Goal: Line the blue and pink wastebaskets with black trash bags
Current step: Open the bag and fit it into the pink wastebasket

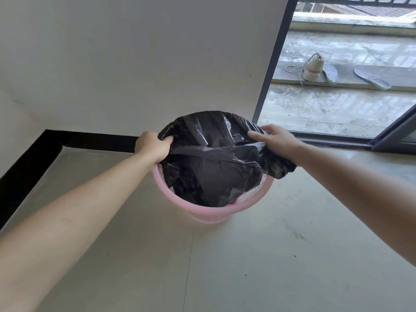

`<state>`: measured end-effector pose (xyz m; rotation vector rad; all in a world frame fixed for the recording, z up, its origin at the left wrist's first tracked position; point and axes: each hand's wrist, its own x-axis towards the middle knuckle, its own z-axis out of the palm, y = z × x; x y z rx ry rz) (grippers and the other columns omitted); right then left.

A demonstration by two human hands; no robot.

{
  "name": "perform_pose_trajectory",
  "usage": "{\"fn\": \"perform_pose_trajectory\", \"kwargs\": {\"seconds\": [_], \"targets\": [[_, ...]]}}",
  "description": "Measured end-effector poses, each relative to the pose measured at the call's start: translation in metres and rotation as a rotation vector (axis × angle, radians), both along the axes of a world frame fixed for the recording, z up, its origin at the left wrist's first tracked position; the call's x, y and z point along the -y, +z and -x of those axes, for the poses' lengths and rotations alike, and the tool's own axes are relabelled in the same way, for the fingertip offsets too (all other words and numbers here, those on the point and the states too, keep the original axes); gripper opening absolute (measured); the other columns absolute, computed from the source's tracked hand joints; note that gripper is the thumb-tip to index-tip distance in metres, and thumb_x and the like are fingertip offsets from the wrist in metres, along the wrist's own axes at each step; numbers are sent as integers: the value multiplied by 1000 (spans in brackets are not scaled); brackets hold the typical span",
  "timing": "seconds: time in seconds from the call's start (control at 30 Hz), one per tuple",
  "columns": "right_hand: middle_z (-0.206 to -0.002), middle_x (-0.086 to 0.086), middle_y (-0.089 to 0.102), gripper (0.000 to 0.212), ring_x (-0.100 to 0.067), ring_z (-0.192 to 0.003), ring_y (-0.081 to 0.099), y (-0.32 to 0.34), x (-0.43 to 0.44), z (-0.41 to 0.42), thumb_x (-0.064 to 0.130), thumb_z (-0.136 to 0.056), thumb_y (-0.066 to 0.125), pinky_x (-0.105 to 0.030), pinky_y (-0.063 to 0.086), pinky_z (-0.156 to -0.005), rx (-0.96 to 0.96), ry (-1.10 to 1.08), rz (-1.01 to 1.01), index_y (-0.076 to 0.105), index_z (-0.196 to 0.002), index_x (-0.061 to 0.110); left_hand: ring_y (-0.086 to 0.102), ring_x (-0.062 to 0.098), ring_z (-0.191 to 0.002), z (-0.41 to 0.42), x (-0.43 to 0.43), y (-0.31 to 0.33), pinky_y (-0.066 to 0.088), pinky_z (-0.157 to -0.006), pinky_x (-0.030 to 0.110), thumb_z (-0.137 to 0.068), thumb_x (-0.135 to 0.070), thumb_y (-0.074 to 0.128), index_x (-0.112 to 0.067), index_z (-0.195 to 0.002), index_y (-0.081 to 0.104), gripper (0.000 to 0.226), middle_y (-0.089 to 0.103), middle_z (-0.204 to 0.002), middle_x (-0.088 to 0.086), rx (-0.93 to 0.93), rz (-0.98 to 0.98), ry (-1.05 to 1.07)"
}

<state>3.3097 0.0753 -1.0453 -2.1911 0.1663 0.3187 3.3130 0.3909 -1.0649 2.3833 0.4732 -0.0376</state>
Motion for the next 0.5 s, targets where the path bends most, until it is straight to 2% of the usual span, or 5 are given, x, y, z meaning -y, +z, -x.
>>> {"fn": "perform_pose_trajectory", "kwargs": {"seconds": [0.1,0.17,0.27,0.37,0.5], "targets": [[-117,-9,68,73,-27,-106,65,-7,-1,8,74,-81,52,-47,49,-99,-7,-124,-112,62,-122,14,51,30,-119,9,0,2,42,-87,35,-80,-62,57,-13,-124,54,66,54,-127,9,-6,94,40],[-128,-11,61,82,-28,-114,60,-10,1,14,76,-80,48,-49,46,-102,-13,-248,-205,51,-133,13,41,30,-127,23,-3,8,37,-100,44,-80,-73,49,-15,-130,49,76,45,-135,9,247,-191,-89],[-144,-10,40,84,-26,-130,44,-13,-1,30,73,-85,39,-49,37,-110,170,-274,10,35,-146,17,52,27,-109,47,-9,22,38,-91,43,-84,-71,42,-18,-113,63,64,59,-116,3,708,-478,-515],[-142,-5,36,75,-16,-131,35,0,-15,59,71,-87,42,-37,29,-110,619,-78,216,34,-145,24,60,26,-93,62,-11,19,41,-79,41,-79,-61,61,-16,-107,67,54,66,-96,0,696,-620,-747],[-110,-4,60,51,-20,-98,56,18,-27,82,45,-89,62,-39,49,-83,887,468,526,52,-132,21,58,28,-71,79,-4,19,47,-64,43,-77,-12,68,-14,-88,69,11,62,-74,0,712,-461,-691]]}}
